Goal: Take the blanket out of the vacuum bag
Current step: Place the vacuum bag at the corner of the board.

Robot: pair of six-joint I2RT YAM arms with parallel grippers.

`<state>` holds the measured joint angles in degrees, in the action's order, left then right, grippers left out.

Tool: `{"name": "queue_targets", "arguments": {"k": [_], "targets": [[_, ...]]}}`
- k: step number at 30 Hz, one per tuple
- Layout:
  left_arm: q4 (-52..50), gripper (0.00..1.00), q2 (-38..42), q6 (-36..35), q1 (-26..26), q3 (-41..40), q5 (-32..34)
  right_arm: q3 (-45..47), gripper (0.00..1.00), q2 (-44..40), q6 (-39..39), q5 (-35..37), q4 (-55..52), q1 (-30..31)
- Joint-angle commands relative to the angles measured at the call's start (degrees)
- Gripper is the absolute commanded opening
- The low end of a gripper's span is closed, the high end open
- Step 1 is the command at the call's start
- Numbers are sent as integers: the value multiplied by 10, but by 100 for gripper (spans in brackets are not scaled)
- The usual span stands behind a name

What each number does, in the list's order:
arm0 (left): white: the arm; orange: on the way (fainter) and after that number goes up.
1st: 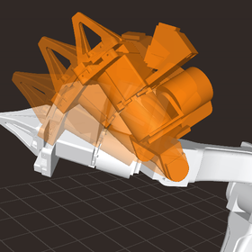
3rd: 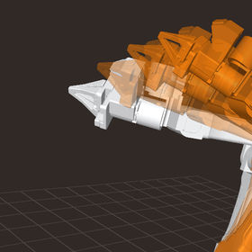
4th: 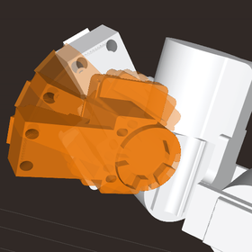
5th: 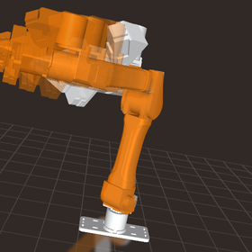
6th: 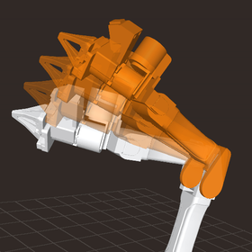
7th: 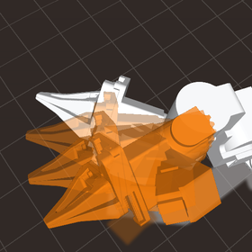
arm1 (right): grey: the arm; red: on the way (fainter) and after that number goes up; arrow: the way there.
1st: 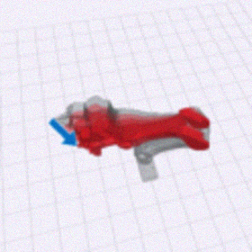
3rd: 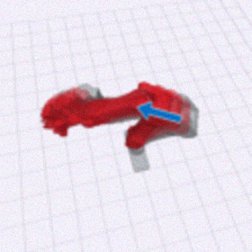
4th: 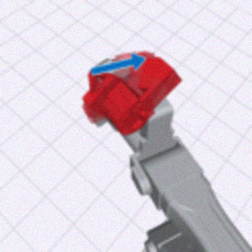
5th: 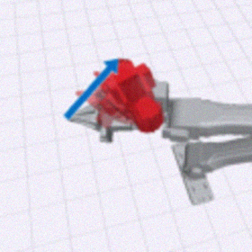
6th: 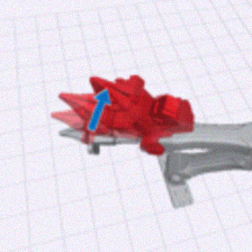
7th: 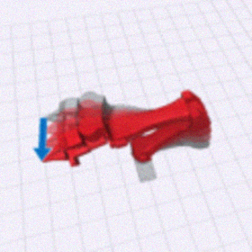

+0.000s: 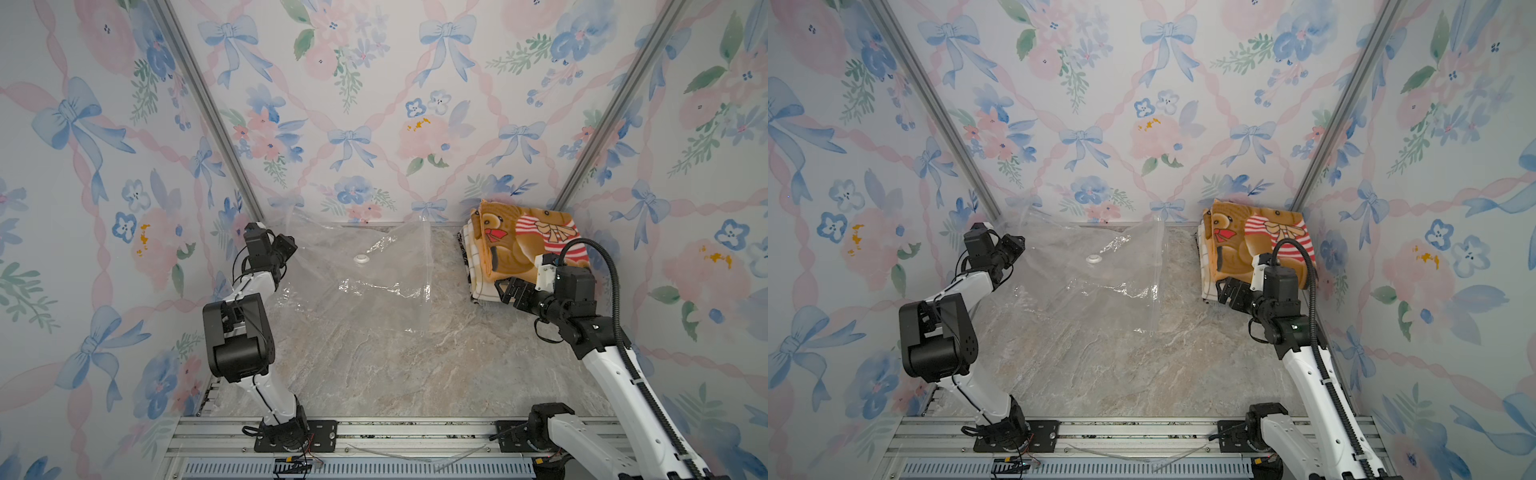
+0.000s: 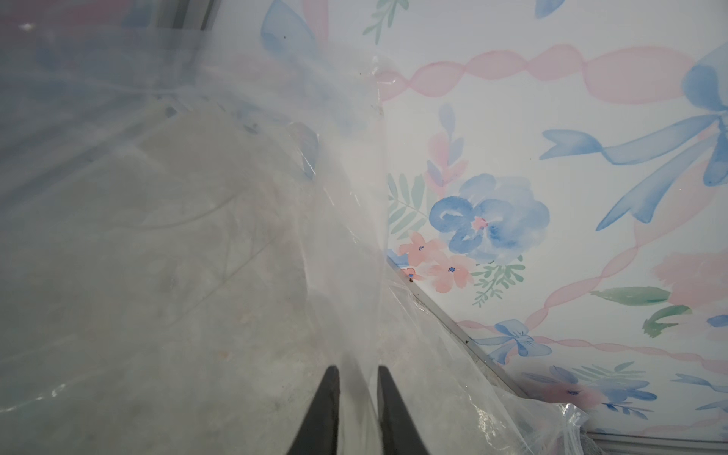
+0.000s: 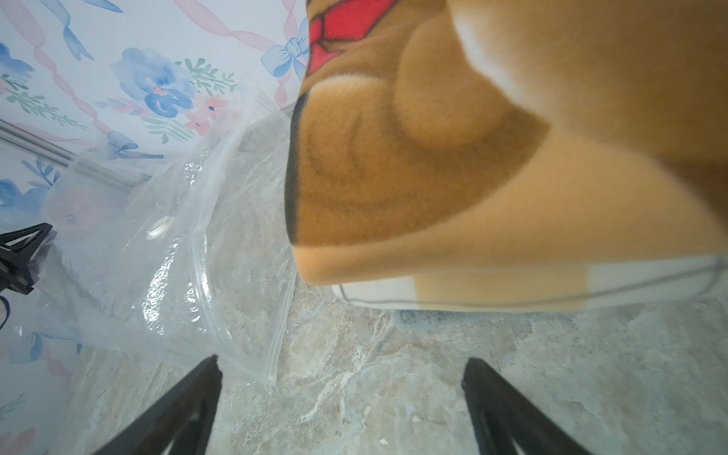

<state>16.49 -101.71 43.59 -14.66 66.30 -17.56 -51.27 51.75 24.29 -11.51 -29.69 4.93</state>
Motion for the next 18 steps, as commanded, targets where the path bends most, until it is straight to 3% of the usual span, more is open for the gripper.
{"name": "queue_targets", "arguments": {"k": [1,6,7,11,15,18], "targets": [[-3,52,18,-31,0,32,-24,11,96,-18,7,-18,-11,-3],[-137,95,73,-116,0,85,4,26,96,-32,9,-33,-9,-19],[-161,98,84,-124,-1,91,7,29,96,-34,12,-36,-9,-23],[-253,98,165,-134,-2,64,6,29,96,-39,18,-16,-31,-33],[-305,98,287,-140,1,-45,-15,47,96,-52,22,60,-60,-34],[-307,98,384,-143,7,-152,39,72,96,-57,28,68,-57,-50]]}}
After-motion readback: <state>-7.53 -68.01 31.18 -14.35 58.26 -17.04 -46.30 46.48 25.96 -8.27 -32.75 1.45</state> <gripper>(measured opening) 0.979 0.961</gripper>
